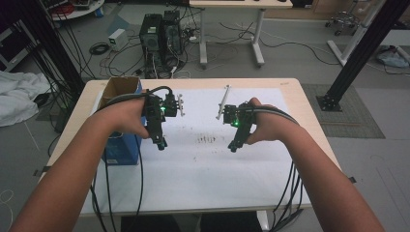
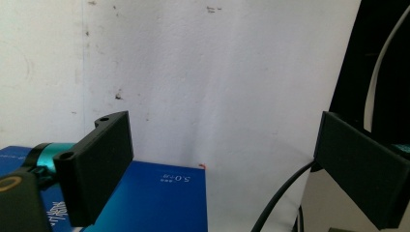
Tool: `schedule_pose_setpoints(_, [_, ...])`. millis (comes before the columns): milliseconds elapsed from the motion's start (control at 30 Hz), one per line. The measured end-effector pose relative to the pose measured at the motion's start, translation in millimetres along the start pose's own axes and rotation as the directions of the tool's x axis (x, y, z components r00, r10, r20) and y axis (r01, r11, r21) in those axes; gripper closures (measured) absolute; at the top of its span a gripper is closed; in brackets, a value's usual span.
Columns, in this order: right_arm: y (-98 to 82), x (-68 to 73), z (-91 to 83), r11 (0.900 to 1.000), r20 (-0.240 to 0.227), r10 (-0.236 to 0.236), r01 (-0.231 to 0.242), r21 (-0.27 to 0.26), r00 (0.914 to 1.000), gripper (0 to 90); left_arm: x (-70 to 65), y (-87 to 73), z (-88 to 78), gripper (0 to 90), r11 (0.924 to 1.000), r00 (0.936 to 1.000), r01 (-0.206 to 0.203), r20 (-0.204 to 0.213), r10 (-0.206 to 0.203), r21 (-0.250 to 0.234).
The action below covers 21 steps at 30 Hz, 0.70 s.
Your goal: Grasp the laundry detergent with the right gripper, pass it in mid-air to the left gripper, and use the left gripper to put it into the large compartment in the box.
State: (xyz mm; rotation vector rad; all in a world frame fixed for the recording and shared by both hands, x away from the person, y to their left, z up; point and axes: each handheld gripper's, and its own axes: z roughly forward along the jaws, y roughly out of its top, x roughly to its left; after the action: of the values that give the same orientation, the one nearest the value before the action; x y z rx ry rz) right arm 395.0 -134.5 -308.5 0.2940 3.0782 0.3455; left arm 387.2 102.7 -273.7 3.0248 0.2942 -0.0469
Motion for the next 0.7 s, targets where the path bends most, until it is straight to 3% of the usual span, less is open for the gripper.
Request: schedule_pose_setpoints(700, [2.7,-3.8,-5.3,1.0,0.003,-0.01,0.01,0.026,0.9999,13.7,5.9,-6.1,2.9,6.8,0.9999,0.9997,0.015,0.022,-0.015,-0.001])
